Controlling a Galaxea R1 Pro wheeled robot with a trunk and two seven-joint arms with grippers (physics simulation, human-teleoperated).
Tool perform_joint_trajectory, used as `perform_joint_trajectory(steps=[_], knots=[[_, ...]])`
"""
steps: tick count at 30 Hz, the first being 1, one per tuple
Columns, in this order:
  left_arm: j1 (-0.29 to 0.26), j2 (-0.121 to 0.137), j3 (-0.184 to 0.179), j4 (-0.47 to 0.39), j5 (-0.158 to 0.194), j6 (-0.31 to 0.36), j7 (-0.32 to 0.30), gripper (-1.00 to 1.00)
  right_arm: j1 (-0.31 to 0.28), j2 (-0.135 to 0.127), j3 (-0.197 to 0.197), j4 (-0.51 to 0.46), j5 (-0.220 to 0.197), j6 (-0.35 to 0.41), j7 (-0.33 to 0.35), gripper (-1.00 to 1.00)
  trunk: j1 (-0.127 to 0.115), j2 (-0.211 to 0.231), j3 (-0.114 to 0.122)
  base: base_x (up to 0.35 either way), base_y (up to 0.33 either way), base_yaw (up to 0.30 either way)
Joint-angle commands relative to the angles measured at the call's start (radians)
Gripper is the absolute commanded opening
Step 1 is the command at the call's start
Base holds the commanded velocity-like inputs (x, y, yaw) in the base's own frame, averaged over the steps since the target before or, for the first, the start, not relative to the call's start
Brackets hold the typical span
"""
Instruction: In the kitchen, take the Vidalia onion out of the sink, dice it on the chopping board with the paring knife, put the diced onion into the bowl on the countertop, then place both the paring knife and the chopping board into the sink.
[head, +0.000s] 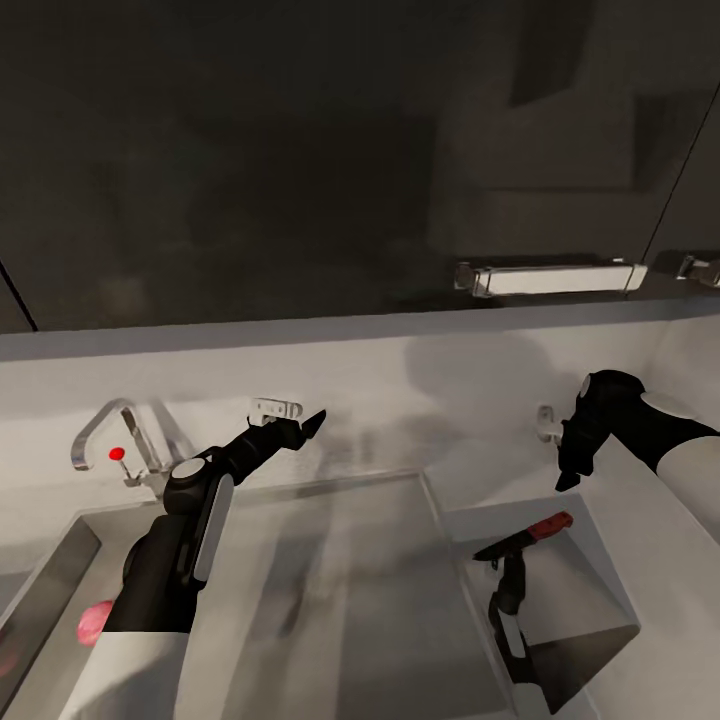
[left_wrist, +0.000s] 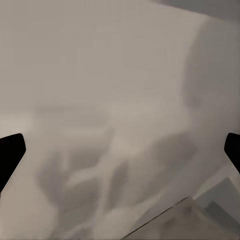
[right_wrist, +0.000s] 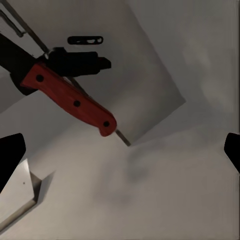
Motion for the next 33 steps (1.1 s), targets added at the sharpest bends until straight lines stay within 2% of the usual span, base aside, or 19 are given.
perform_joint_trajectory(steps=[1, 18, 27, 33], knots=[[-0.001, -0.001, 0.002, -0.001, 0.002, 0.008, -0.005, 1.00, -0.001, -0.001, 0.005, -0.002, -0.001, 0.010, 0.003, 1.00, 0.001, -0.002, -0.002, 0.073, 0.000, 0.000], [-0.001, -0.001, 0.002, -0.001, 0.002, 0.008, -0.005, 1.00, 0.001, -0.002, 0.005, -0.002, -0.001, 0.010, 0.001, 1.00, 0.001, -0.002, -0.002, 0.009, 0.000, 0.000], [-0.001, -0.001, 0.002, -0.001, 0.002, 0.008, -0.005, 1.00, 0.022, -0.001, 0.006, -0.002, -0.001, 0.010, 0.000, 1.00, 0.001, -0.002, -0.002, 0.000, 0.000, 0.000], [-0.001, -0.001, 0.002, -0.001, 0.002, 0.008, -0.005, 1.00, 0.059, -0.001, 0.016, -0.002, -0.001, 0.010, -0.002, 1.00, 0.001, -0.002, -0.002, 0.000, 0.000, 0.000]])
